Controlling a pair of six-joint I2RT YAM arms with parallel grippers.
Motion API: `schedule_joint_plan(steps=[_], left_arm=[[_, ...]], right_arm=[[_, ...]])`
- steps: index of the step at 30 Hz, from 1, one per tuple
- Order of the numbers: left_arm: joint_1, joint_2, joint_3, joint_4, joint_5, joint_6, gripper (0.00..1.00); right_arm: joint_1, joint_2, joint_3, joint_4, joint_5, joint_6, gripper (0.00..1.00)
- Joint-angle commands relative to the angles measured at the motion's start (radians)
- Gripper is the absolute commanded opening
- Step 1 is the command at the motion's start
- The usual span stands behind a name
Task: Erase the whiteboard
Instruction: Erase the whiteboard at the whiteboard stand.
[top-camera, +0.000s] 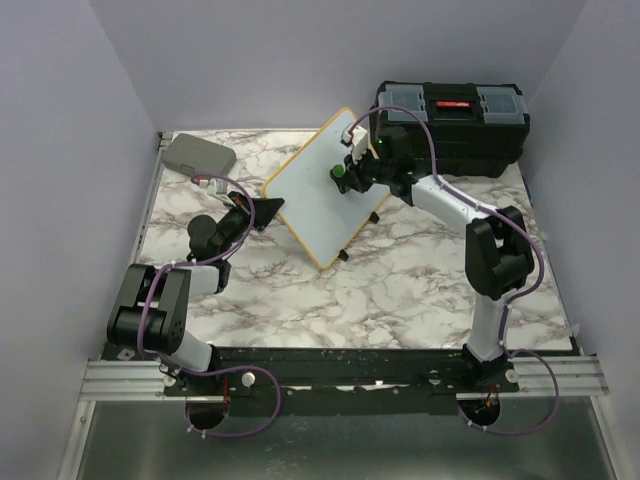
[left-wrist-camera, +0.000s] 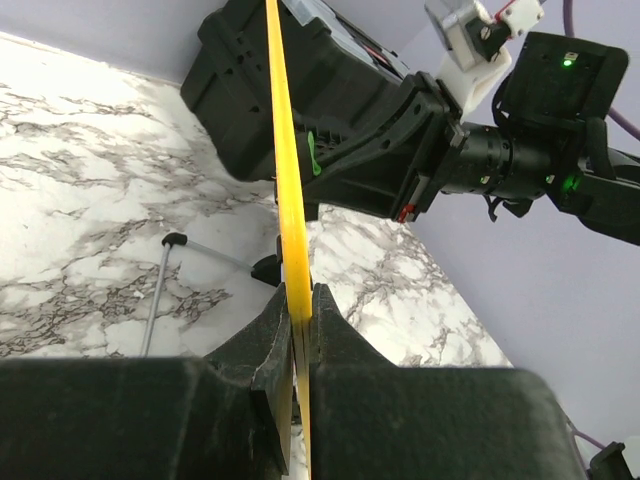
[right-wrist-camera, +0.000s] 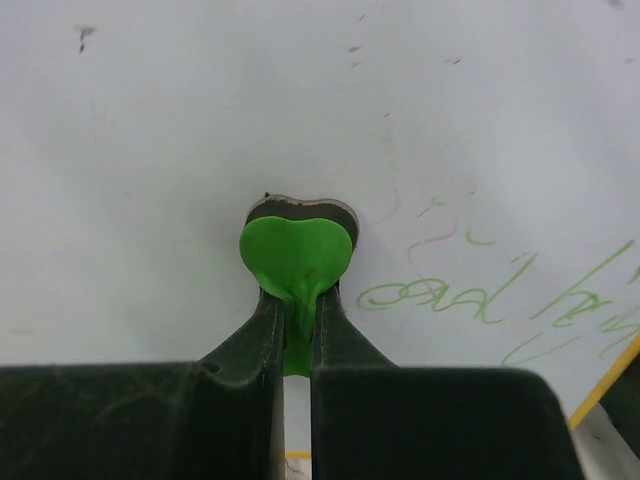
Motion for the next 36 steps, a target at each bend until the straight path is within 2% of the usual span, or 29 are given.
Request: schedule_joint_plan(steps=[1,8,14,21,29,36], left_arm=[[-0.06,0.03,0.012,-0.064,0.158,0.046,0.0],[-0.06,0.038,0.012,-0.049,0.157,0.037,0.0],[-0.06,0.031,0.007,-0.06,0.155,0.042,0.0],[-0.06,0.033,0.007,-0.055,0.156,0.037,0.0],[-0.06,0.019,0.006,-0.075,0.155,0.049,0.0],[-0.06,0.023,0.008,-0.069,0.16,0.049,0.0]], right_arm=[[-0.01,0.047,-0.021,-0.203,-0.212,-0.165,0.01],[-0.008,0.044,-0.062,-0.183,-0.268,-0.149,0.01],[-0.008,-0.043,-0.149,0.084,-0.168,-0.02,0.01],[-0.008,-0.042,-0.076,0.145,-0.057,0.064,0.01],[-0.009,-0.015,0.002,0.149,0.075,0.136,0.01],[-0.008,0.059,0.122,-0.069,0.042,0.102,0.0]])
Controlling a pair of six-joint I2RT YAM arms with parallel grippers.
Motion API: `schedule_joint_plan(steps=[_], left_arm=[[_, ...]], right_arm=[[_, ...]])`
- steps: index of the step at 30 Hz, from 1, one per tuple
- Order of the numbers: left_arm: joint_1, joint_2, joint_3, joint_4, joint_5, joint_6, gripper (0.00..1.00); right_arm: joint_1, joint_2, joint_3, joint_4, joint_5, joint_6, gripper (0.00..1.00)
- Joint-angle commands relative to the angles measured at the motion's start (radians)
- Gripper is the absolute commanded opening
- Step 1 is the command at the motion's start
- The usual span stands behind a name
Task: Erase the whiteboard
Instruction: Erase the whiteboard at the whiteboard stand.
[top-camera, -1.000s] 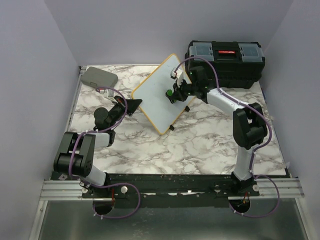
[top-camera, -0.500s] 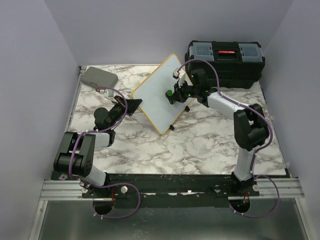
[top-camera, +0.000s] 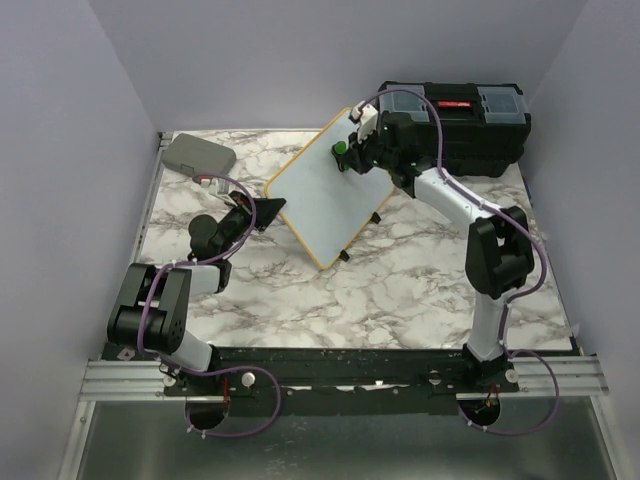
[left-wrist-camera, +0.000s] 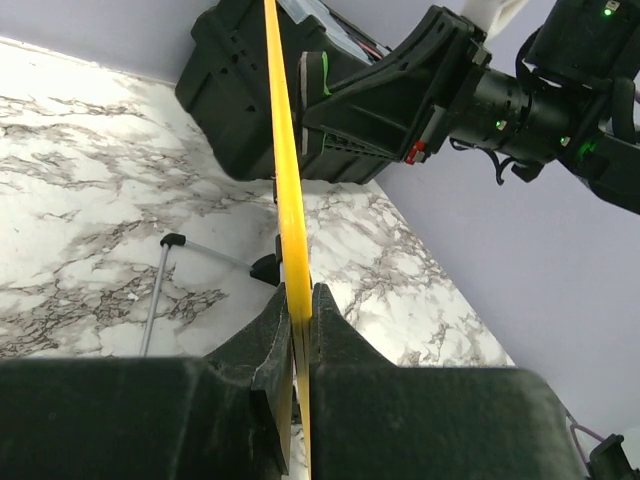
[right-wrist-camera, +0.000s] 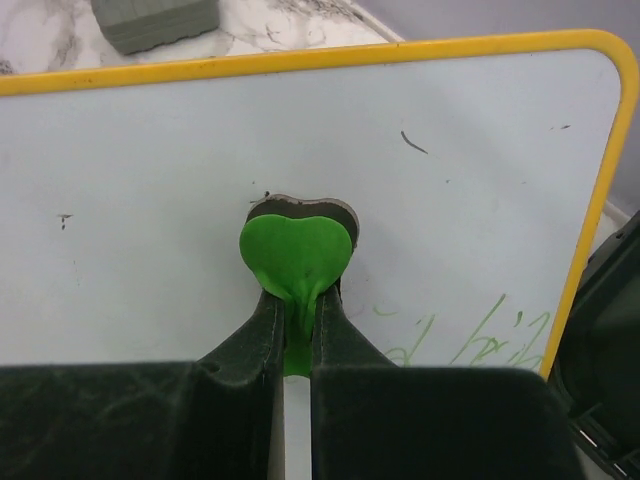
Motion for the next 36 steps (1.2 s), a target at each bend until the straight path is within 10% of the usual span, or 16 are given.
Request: schedule_joint_plan(steps=[1,13,28,36], left_arm=[[-0.053,0.022,0.002,-0.073,0.15,0.044,0.0],[-0.052,0.034,0.011,-0.068,0.148,0.041,0.0],[-0.053,0.024,0.011,-0.086,0.151,0.05,0.0],[-0.052,0.027,0.012,-0.09,0.155,0.055,0.0]], right_arm=[[0.006,0.077,0.074,-0.178,-0.017,-0.017,0.01],[0.009,0.065,0.027,-0.354,-0.315,-0.079,0.01],[-0.006,0.153,0.237,-0.2,0.234,0.148,0.01],[-0.006,0.248,0.401,-0.335,0.084,0.14,0.01]])
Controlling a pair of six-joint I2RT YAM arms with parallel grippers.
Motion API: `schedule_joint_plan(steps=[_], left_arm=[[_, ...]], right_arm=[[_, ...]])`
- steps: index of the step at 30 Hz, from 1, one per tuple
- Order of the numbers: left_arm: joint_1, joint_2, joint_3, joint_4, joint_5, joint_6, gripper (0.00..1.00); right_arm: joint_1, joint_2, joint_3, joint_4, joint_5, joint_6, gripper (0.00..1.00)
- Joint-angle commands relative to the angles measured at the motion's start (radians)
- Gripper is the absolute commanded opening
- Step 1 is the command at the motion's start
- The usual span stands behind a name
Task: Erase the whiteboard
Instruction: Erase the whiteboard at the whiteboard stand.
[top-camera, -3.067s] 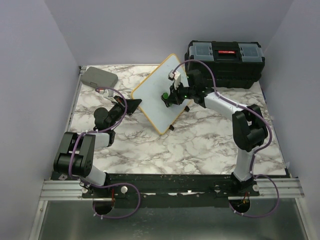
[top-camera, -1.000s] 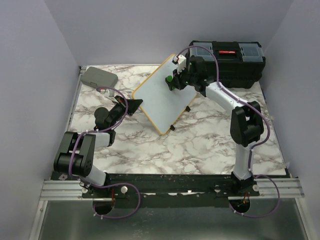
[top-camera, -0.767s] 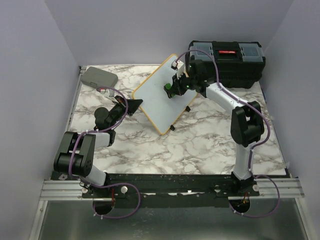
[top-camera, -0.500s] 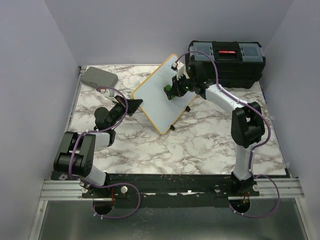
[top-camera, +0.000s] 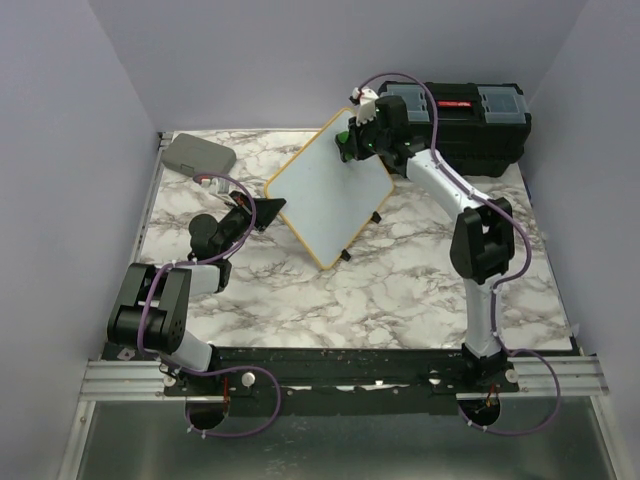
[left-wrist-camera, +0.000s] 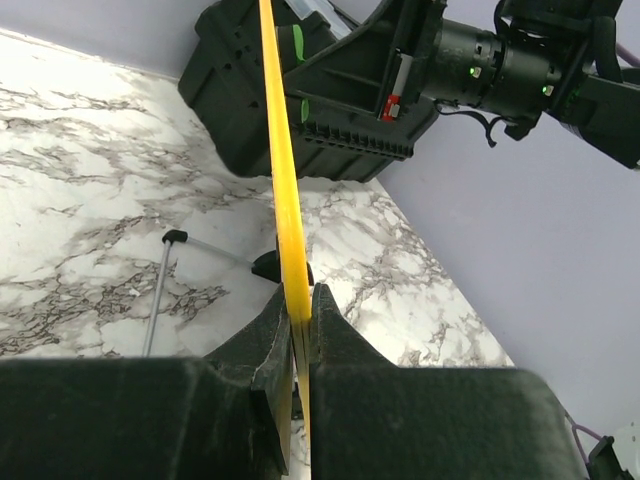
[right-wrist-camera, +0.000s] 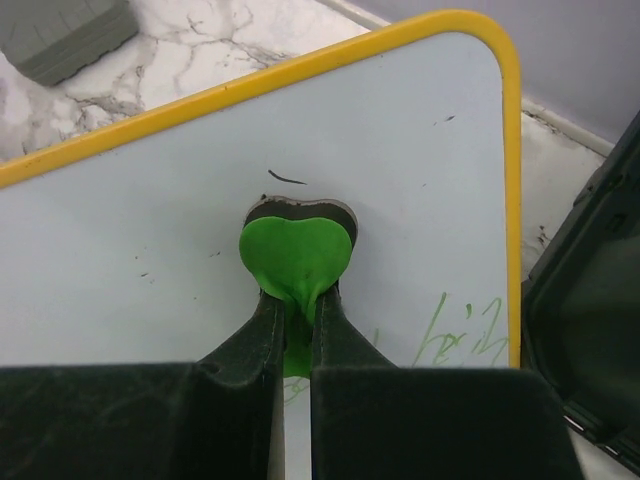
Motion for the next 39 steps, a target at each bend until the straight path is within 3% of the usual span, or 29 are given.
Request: schedule_joint_plan(steps=[1,5,10,22,26,28,39], left_arm=[[-0.053,0.026,0.01,-0.074,0.157,0.055,0.0],[-0.053,0.03,0.01,-0.071,0.156,0.054,0.0],[-0.053,0.035,0.009,-0.07,0.155,0.055,0.0],[-0.053,0.032,0.005,-0.067,0.15,0.052,0.0],[-0.054,0.035,0.004,-0.061,0.151,0.05,0.0],[-0.053,0.033,0.002,-0.06,0.15,0.049,0.0],[-0.053,0.043,0.004,-0.05,0.155,0.049,0.0]], right_arm=[[0.004,0.088,0.091,-0.098,-0.145,-0.013,0.01],[0.042,0.069,0.064,-0.147,-0.335,-0.121,0.01],[0.131,-0.043,-0.082,-0.131,-0.374,-0.255,0.01],[0.27,-0.175,-0.323,-0.131,-0.235,-0.399,0.01],[0.268,-0.199,-0.378,0.01,-0.031,-0.3,0.01],[0.238,-0.193,-0.348,0.065,0.037,-0.239,0.01],[0.024,0.043,0.055,-0.061,-0.028,-0.1,0.01]])
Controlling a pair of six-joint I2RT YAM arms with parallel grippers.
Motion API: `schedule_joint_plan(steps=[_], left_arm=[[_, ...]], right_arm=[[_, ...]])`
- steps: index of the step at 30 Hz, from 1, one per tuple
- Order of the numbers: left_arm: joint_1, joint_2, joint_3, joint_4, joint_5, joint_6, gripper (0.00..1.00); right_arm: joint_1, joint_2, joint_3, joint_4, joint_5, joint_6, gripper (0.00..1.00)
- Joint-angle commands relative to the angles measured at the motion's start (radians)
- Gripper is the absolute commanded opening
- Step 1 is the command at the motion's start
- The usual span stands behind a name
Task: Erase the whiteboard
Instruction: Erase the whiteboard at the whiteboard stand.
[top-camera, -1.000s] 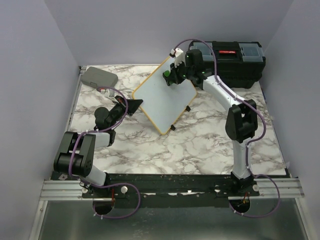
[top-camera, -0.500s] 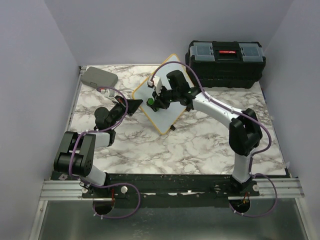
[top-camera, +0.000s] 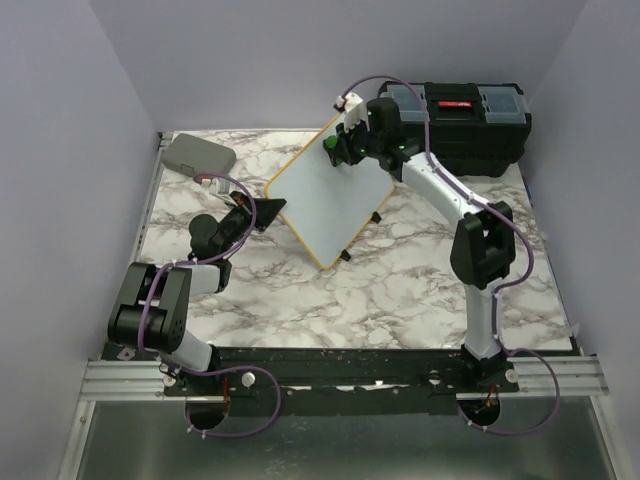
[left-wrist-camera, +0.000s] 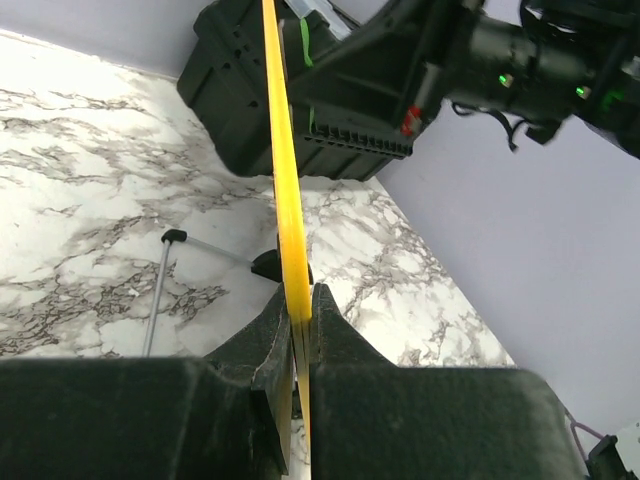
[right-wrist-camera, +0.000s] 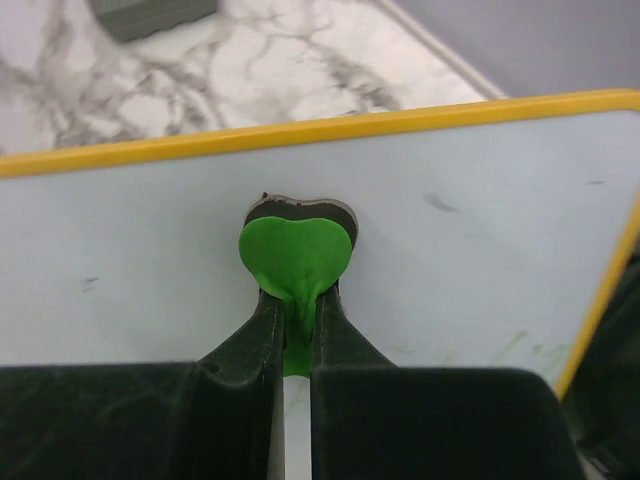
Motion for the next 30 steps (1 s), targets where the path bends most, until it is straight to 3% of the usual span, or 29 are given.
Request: schedule_joint_plan(steps=[1,4,9,13,19,26,30], left_arm=[[-0.053,0.041,0.003,-0.051,0.153,0.047,0.0],[-0.053,0.043,0.006,-0.051,0.155,0.048,0.0],[-0.053,0.05,0.009,-0.047,0.154,0.046,0.0],[-0.054,0.053,0.011,-0.048,0.157,0.044,0.0],[-0.053,0.059,0.017,-0.046,0.156,0.04,0.0],[-0.054,0.048,0.012,-0.053,0.157,0.042,0.0],[-0.054,0.044,0.013,-0.059,0.158,0.046,0.0]], right_arm=[[-0.074,0.133,0.127,-0.05,0.04,0.069,0.01],[-0.094,0.194,0.2,-0.097,0.027,0.059,0.01],[-0.094,0.2,0.178,-0.116,-0.112,0.039,0.01],[-0.07,0.112,0.051,-0.059,-0.222,0.016,0.01],[0.025,-0.041,-0.181,0.025,-0.26,-0.028,0.01],[0.07,-0.101,-0.371,0.112,-0.14,-0.017,0.01],[0.037,-0.104,-0.348,0.151,-0.044,0.032,0.01]])
